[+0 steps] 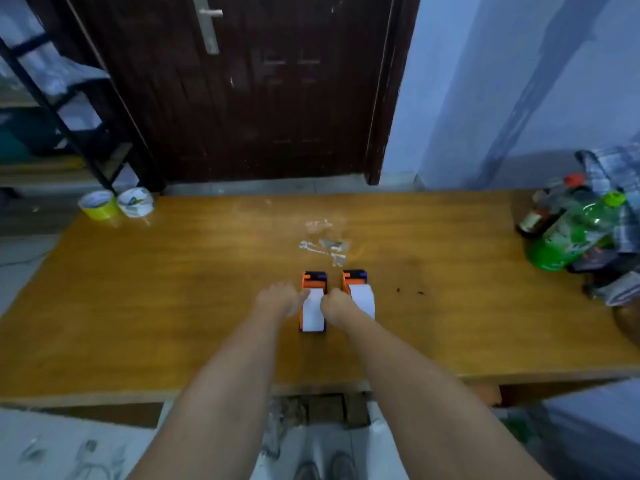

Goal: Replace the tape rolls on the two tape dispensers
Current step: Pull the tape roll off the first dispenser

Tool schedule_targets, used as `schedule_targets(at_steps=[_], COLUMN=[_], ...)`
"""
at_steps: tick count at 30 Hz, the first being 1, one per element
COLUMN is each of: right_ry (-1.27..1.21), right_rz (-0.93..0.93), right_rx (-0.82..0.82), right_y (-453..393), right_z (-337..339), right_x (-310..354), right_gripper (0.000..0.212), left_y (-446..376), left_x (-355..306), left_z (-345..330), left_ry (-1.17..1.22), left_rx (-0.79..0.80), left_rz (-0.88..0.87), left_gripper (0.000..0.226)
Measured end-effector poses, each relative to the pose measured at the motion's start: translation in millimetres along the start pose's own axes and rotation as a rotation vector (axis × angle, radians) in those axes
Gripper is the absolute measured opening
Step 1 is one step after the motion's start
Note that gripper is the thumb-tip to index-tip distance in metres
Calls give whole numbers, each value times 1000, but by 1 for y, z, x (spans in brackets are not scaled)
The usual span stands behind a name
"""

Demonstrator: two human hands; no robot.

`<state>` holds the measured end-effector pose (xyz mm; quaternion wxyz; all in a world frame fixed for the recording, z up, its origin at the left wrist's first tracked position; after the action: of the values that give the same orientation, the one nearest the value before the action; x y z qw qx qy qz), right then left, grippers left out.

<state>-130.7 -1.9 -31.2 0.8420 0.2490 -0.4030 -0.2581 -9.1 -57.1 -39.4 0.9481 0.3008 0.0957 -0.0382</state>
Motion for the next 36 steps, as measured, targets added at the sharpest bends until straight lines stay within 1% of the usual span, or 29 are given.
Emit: schedule_targets(at_steps=[2, 4, 6, 8, 9, 11, 12, 13, 15, 16, 19, 20, 22, 24, 29, 33, 36], right_ry=[-61, -137, -144, -201, -231, -298, -322, -367, -482, -534, -660, -681, -752, -810, -858, -926, -1020], right_rz=[-58, -77, -62, -64, -77, -90, -89, -77, -77, -99, -144, -157, -183, -214, -214, -213, -229], right_rx=[-3, 5, -1, -1, -1, 3, 11, 12, 26, 34, 60, 65, 76, 90, 103, 114, 115], right_y=[0, 1, 0, -1, -3, -4, -2, -3, -2, -1, 0, 1, 0, -1, -4, -4, -4], right_z=[-7, -13, -18, -22, -25, -31, -33, -35, -38, -39, -43, -43, -44, -45, -47, -51, -51], right_x=[-8, -13, -14, -18, -21, -27, -28, -29, -31, -33, -36, -36, -37, -39, -43, -46, -44], right_gripper=[37, 39, 40, 46, 49, 54, 56, 56, 57, 59, 63, 63, 65, 67, 60, 50, 43], left_y=[4, 2, -3, -10, 0, 10, 12, 11, 8, 9, 6, 7, 7, 6, 5, 4, 9], left_x=[0, -2, -5, -3, -5, -10, -12, -11, -8, -6, -4, -5, -6, -8, -12, -17, -10], left_z=[-12, -26, -38, -50, -47, -45, -44, -46, -49, -49, -48, -47, -48, -47, -43, -41, -42], left_ry=[118, 319, 553, 721, 807, 943, 973, 998, 1005, 990, 973, 967, 953, 941, 913, 956, 1039], left_rx=[43, 77, 69, 44, 36, 11, 10, 14, 32, 32, -20, -28, -3, 23, 37, 1, 49], left_rz=[29, 20, 17, 55, 78, 116, 133, 143, 179, 190, 174, 181, 207, 224, 233, 183, 255], left_gripper=[68, 64, 64, 79, 81, 61, 54, 57, 77, 83, 78, 83, 98, 103, 87, 60, 58])
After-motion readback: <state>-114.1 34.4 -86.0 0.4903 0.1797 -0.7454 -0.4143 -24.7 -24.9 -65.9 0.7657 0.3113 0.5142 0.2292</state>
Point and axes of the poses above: each hand's wrist, its own y-axis away from the middle knuckle, its own z-axis out of the back of the hand, x = y × z, the point moved 7 cm from there along -y, towards the middle knuckle, and after that the axes turned 4 degrees about -y, right-handed, at the moved point
